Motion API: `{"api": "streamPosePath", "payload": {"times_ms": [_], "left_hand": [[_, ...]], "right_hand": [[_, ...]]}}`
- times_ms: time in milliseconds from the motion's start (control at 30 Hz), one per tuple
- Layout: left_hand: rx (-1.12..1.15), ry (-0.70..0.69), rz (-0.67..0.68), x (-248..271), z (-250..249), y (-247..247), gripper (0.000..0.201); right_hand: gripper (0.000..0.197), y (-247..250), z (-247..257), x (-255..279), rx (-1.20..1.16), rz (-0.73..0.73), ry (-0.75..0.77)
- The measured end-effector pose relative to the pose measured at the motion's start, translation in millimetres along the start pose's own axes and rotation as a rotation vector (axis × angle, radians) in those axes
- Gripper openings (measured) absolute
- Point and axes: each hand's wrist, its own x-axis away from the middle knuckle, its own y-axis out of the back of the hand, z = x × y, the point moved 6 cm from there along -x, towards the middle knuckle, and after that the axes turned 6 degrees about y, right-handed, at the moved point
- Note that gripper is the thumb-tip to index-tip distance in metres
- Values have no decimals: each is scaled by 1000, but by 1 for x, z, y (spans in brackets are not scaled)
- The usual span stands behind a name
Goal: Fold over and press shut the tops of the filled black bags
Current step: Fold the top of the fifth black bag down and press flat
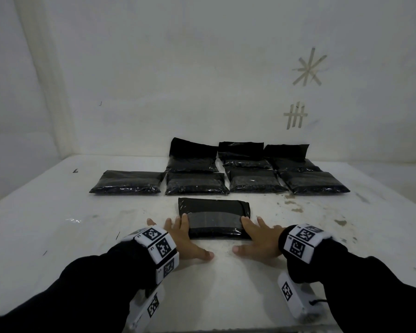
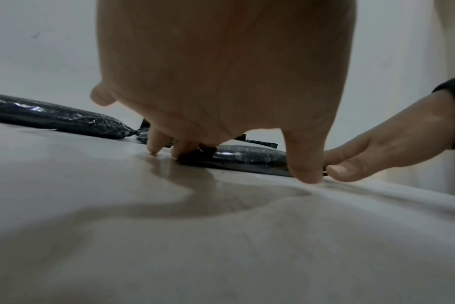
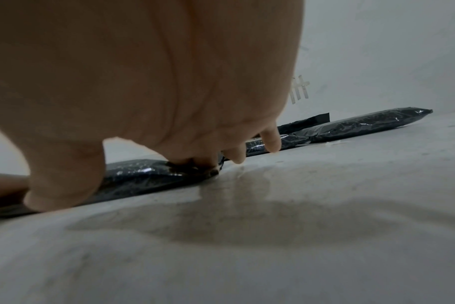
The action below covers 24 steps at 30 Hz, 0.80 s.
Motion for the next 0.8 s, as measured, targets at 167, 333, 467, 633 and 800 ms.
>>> {"api": "streamPosePath", "payload": {"times_ms": [167,333,467,633,800], "left_hand": [[39,0,25,0,0,0,118],[-2,-1,18,5,0,3,113],[143,-29,41,9,-5,15,107],[-2,-33,-27,5,-12,20,99],[-183,46,-153,-2,-13,10,116]], "right_hand": [[96,2,-5,-6,-52,-25,-35],[86,8,-3,-9,-66,-92,19],[79,18,-2,-12,-144,-213,48],[81,14,5,-16,82,-187,40],[74,20,18,-19,191,-299,83]]}}
